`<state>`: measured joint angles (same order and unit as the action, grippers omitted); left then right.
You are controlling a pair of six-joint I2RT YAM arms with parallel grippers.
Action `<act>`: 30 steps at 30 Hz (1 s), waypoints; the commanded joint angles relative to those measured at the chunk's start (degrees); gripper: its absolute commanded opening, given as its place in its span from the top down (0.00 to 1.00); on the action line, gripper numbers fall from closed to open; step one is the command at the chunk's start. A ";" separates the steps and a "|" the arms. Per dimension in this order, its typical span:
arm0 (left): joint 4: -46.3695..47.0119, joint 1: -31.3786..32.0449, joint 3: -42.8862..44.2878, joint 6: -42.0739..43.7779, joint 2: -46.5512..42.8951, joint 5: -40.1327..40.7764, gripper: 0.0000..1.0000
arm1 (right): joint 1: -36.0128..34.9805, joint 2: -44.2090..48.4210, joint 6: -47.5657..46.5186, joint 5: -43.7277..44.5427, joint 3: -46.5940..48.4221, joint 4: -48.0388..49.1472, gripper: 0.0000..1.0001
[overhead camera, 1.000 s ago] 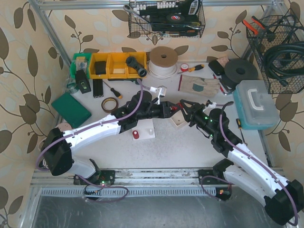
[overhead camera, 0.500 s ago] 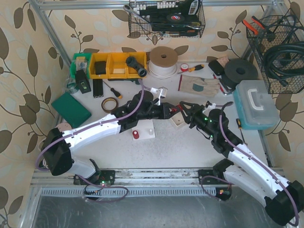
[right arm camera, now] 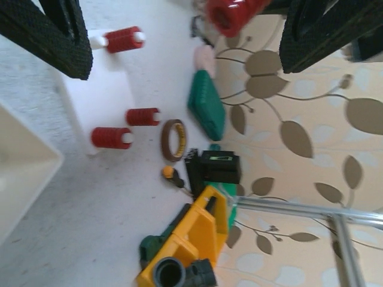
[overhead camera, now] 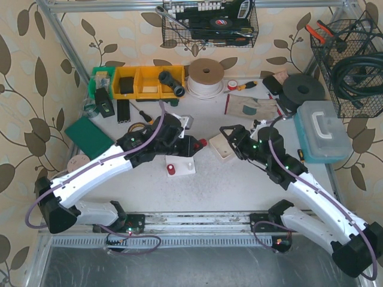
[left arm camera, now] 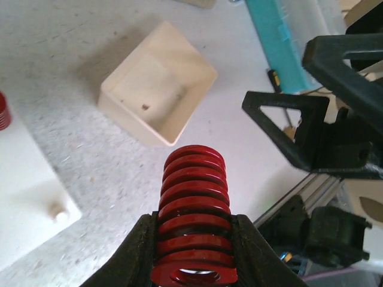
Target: Install the large spring
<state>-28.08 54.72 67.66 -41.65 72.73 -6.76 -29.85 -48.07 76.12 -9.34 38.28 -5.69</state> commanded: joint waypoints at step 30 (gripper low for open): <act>-35.24 0.92 14.42 5.74 15.26 7.33 1.00 | -22.77 -2.27 -24.91 44.98 -0.14 -13.99 0.07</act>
<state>-63.61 54.87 81.01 -37.39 88.14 0.10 -51.86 -50.72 49.50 27.81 36.10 -16.03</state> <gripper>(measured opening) 0.267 0.930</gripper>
